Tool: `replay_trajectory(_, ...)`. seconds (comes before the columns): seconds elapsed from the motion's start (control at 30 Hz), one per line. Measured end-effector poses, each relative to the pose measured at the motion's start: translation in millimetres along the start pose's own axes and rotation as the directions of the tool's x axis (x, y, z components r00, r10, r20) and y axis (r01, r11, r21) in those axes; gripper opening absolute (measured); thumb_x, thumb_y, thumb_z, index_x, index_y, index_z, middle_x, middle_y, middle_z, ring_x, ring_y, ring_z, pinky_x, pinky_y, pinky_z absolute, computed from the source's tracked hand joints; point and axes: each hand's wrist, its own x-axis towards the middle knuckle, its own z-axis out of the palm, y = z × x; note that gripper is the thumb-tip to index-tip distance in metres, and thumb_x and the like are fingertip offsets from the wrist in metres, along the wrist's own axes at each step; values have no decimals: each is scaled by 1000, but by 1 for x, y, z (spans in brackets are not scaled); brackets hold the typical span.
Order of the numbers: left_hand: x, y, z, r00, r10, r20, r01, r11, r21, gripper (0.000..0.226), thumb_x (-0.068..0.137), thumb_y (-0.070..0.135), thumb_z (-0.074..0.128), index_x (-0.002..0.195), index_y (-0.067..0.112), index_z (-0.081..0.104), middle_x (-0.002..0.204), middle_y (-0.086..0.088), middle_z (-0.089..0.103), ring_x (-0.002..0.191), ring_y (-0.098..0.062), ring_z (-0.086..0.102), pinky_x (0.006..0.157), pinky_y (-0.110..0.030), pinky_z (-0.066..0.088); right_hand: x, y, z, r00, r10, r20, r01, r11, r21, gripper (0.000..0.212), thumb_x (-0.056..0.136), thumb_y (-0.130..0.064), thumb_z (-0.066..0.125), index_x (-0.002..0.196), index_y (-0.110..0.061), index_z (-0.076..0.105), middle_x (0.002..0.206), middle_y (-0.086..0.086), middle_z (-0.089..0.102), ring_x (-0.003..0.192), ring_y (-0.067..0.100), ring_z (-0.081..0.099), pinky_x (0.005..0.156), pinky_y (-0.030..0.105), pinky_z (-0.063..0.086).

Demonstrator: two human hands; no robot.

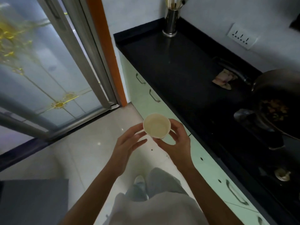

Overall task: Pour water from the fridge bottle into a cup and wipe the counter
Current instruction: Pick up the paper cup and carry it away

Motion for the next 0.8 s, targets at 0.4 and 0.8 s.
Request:
replay_trajectory(0.4, 155, 35, -24, 996, -27, 81, 23, 999, 43, 50, 86, 35, 56, 130, 11, 54, 129, -5, 63, 122, -26, 58, 99, -44, 49, 147, 7, 30, 995, 63, -75, -60, 997, 45, 62, 64, -12, 88, 109, -38, 54, 110, -19, 64, 110, 4, 59, 95, 26, 51)
replay_trajectory(0.8, 313, 67, -11, 991, -67, 119, 60, 996, 63, 36, 90, 24, 52, 125, 21, 61, 124, 1, 66, 119, -19, 60, 99, -40, 50, 303, 15, 21, 993, 54, -103, -50, 998, 46, 62, 65, -4, 86, 116, -22, 54, 114, -16, 62, 112, 11, 60, 92, 23, 50)
